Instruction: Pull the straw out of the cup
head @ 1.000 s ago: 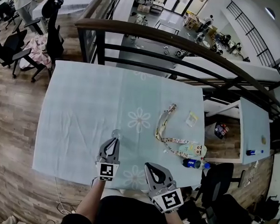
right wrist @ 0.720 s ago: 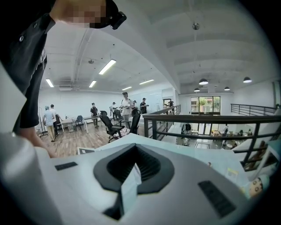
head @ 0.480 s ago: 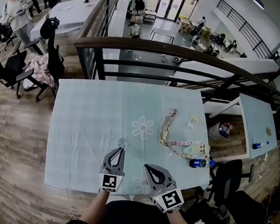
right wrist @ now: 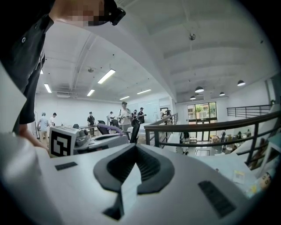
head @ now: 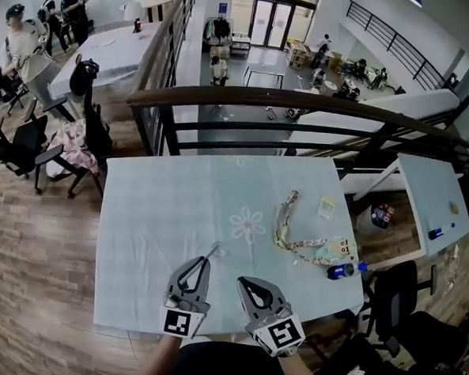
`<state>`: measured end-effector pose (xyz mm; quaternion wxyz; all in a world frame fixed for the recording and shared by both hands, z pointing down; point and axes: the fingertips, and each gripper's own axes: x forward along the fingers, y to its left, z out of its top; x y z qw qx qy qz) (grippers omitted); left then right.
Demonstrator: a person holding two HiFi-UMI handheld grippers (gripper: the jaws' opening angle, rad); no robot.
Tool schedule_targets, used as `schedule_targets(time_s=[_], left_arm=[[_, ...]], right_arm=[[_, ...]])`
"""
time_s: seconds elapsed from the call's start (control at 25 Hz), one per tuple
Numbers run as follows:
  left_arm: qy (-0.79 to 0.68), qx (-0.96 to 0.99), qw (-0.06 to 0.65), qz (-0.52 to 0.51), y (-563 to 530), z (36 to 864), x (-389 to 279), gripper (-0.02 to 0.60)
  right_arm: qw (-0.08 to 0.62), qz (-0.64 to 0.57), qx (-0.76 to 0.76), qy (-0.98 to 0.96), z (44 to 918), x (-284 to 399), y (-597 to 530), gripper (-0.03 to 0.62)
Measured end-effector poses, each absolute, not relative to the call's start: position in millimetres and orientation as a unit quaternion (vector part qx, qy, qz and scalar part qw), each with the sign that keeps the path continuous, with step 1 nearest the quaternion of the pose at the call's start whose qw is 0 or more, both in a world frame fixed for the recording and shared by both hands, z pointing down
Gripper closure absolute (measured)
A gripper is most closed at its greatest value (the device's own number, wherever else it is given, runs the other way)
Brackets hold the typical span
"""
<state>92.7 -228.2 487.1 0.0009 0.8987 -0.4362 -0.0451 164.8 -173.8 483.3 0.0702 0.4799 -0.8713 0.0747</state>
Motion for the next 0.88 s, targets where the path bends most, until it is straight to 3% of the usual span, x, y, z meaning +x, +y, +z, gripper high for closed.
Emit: schedule_targets(time_s=[0.68, 0.88], left_arm=[[-0.396, 0.911, -0.047, -0.103, -161, 392, 6, 0.545], [-0.384, 0.919, -0.047, -0.079, -134, 394, -14, 0.545]], right_arm=[[0.025, 0.026, 0.532, -0.846, 439, 123, -142, 0.585], [0.019, 0.013, 0.534, -0.845, 429, 105, -124, 0.585]])
